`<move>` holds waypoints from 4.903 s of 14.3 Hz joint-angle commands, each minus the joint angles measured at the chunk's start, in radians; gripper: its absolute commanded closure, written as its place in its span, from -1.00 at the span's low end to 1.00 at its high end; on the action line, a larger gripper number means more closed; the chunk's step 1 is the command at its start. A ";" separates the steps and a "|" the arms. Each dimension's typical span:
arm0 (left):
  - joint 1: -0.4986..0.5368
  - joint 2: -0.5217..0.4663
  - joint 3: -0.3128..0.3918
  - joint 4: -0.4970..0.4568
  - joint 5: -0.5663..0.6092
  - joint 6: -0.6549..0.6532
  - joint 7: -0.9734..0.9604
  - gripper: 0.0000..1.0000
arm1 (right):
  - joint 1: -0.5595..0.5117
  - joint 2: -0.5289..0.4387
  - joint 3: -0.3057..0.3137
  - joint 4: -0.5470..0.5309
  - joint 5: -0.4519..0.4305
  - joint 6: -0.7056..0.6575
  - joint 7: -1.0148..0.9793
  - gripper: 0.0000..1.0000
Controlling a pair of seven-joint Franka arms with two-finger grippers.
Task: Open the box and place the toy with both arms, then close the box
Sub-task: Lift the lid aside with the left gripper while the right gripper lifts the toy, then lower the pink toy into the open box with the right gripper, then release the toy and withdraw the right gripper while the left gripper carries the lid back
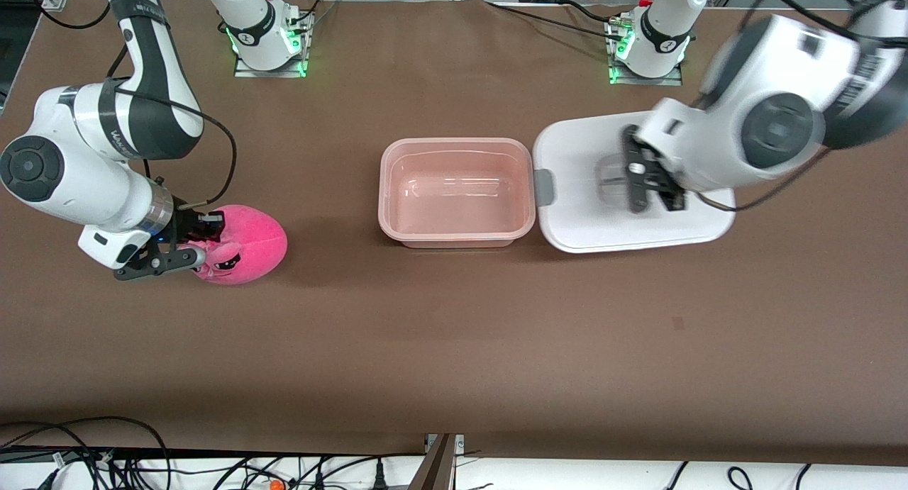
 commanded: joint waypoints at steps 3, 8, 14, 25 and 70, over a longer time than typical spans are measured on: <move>0.223 0.020 -0.015 0.011 -0.011 -0.036 0.210 1.00 | 0.138 0.018 0.016 0.146 0.003 -0.181 -0.281 1.00; 0.213 0.034 -0.015 0.017 0.081 -0.026 0.201 1.00 | 0.258 0.013 0.137 0.218 -0.023 -0.214 -0.428 1.00; 0.214 0.068 -0.013 0.055 0.078 -0.026 0.200 1.00 | 0.445 0.085 0.149 0.287 -0.116 -0.216 -0.513 1.00; 0.219 0.092 -0.013 0.057 0.069 -0.030 0.209 1.00 | 0.534 0.276 0.148 0.402 -0.152 -0.176 -0.502 1.00; -0.386 0.313 -0.220 0.052 0.237 0.467 -0.483 1.00 | -0.049 -0.335 0.057 0.071 -0.060 -0.304 0.173 -1.00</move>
